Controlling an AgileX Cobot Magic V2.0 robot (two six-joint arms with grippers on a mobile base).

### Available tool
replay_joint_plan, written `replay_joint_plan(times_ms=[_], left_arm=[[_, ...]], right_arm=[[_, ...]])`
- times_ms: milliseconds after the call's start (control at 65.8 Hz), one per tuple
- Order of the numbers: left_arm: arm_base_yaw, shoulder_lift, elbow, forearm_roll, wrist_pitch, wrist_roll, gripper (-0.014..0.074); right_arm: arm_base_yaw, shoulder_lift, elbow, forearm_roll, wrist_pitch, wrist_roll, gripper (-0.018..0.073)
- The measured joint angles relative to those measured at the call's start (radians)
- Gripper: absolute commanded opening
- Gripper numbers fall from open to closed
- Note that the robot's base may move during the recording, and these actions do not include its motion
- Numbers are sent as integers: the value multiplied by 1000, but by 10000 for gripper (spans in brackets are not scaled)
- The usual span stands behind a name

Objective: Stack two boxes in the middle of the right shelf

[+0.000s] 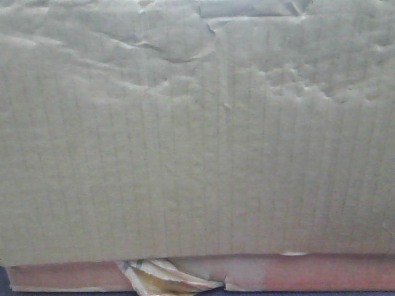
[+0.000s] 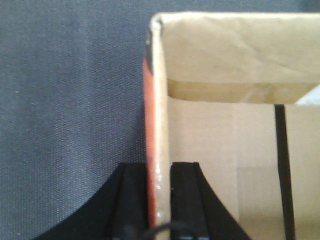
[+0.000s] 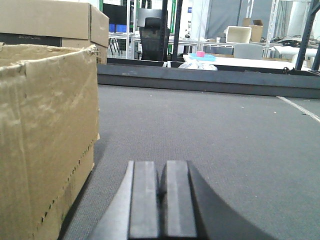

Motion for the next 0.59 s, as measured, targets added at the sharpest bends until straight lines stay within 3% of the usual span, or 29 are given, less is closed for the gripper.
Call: replay_joint_plan(times_ms=[289, 593], left_arm=[[0, -4, -14, 17, 2, -97, -111], [0, -73, -247, 191, 11, -323, -111]], right_arm=[[0, 0, 0, 0, 0, 0, -160], [0, 0, 0, 0, 0, 0, -160]])
